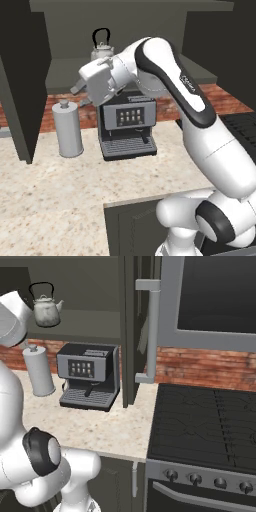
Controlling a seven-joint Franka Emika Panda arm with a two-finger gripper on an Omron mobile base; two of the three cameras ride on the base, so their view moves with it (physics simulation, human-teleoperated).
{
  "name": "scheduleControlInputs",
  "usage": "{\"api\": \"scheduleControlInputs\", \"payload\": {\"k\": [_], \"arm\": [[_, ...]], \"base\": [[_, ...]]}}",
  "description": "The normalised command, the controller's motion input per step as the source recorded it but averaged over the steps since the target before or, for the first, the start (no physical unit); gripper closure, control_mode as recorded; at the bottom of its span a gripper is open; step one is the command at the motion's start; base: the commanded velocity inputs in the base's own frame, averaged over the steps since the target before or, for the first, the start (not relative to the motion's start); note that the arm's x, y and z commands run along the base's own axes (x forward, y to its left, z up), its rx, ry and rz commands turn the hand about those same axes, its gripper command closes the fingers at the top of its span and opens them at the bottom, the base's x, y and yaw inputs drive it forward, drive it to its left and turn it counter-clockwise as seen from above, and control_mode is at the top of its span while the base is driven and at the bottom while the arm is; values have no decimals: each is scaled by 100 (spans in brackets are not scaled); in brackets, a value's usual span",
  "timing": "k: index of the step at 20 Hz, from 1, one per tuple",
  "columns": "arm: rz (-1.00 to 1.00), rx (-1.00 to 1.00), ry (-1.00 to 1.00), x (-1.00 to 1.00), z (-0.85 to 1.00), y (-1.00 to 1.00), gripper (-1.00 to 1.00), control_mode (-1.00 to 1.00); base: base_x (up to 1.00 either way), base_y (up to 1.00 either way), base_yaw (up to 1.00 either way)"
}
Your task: Open the cabinet, pick the kettle from the cabinet, and place it in the sink.
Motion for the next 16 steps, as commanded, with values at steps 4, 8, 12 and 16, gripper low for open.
{"api": "scheduleControlInputs", "payload": {"k": [4,8,12,16], "arm": [[-21,-12,-14,1,10,-24,-100,-100],[-21,-15,-15,0,9,-24,-100,-100],[-25,-17,-14,0,6,-22,-100,-100],[-33,-14,-17,0,1,-15,-100,-100]], "base": [[0,0,0],[0,0,0],[0,0,0],[0,0,0]]}}
